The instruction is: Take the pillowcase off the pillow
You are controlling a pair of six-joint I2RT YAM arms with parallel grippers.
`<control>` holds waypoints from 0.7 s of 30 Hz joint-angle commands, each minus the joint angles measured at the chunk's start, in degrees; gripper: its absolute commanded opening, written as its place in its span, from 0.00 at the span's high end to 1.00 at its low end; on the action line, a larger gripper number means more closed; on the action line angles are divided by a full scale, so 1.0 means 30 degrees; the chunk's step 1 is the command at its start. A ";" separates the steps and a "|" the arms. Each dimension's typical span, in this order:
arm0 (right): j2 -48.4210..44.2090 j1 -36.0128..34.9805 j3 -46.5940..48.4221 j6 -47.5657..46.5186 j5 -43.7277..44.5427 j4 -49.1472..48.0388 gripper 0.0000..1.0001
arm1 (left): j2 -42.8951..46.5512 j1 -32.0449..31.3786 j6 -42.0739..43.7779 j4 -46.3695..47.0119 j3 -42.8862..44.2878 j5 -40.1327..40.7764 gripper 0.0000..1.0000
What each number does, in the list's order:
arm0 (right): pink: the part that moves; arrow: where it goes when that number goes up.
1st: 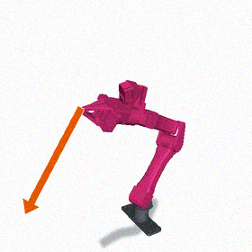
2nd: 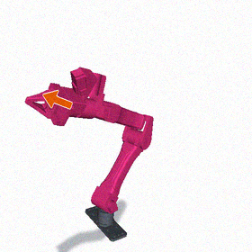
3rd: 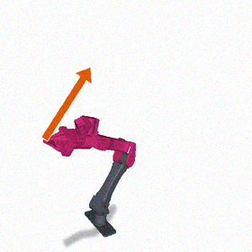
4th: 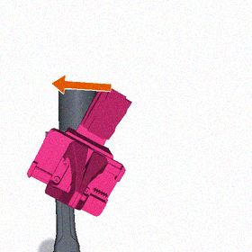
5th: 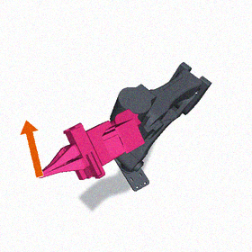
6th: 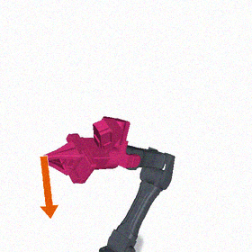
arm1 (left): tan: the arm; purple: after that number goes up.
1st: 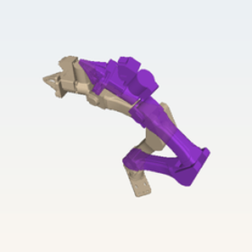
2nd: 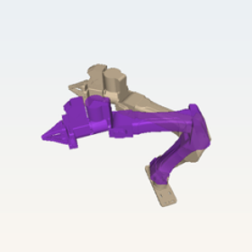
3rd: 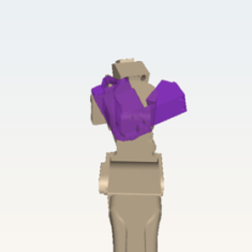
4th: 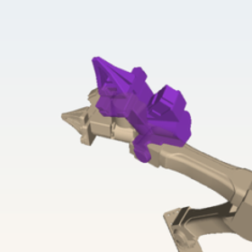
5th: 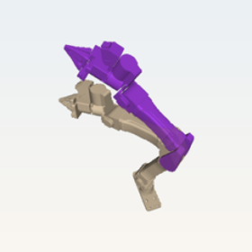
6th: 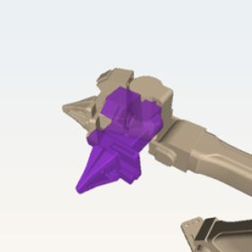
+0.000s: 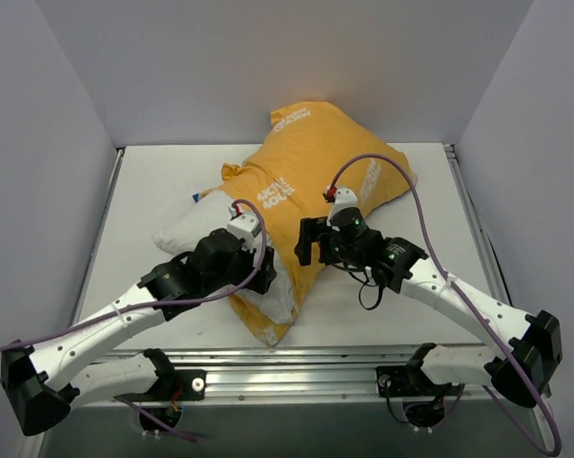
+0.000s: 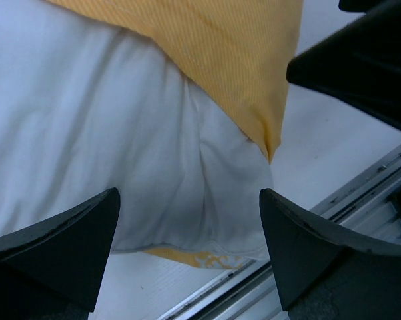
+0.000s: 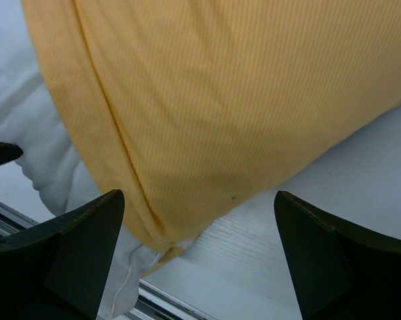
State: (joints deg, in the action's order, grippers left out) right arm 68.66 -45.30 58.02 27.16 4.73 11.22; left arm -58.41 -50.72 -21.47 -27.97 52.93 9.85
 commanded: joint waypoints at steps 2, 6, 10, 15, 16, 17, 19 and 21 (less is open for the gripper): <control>0.0022 0.0129 -0.0471 0.0616 0.0181 -0.0313 0.10 | -0.1708 -0.0379 0.0829 0.3692 -0.0296 0.2576 0.06; 0.0168 -0.0047 -0.1378 0.0762 -0.0637 -0.0811 0.11 | -0.3201 -0.0379 0.0158 0.4693 -0.1322 0.2899 0.06; 0.0548 -0.0865 -0.1761 0.0849 -0.0671 -0.1455 0.12 | -0.4347 -0.0379 -0.0780 0.5246 -0.2054 0.3075 0.06; 0.1631 -0.1921 -0.1762 0.1055 -0.0171 -0.1865 0.12 | -0.4669 -0.0350 -0.1455 0.6301 -0.2992 0.3134 0.22; 0.1692 -0.2154 -0.1762 0.1113 -0.0142 -0.2127 0.12 | -0.4670 -0.0350 -0.1542 0.6420 -0.3168 0.3163 0.41; 0.1808 -0.2272 -0.1762 0.1172 0.0003 -0.2275 0.12 | -0.4641 -0.0321 -0.1688 0.6422 -0.3257 0.3221 0.53; 0.2072 -0.2390 -0.1849 0.1318 0.0238 -0.2539 0.12 | -0.4437 -0.0320 -0.1719 0.6276 -0.3199 0.3193 0.75; 0.2364 -0.2391 -0.1966 0.1289 0.0852 -0.2685 0.13 | -0.3912 -0.0320 -0.1690 0.5839 -0.2936 0.3134 0.98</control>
State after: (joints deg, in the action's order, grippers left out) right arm 74.94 -52.25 52.88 30.17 3.70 5.85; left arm -70.32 -52.03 -25.47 -9.52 44.73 18.83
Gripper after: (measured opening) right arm 0.872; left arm 0.099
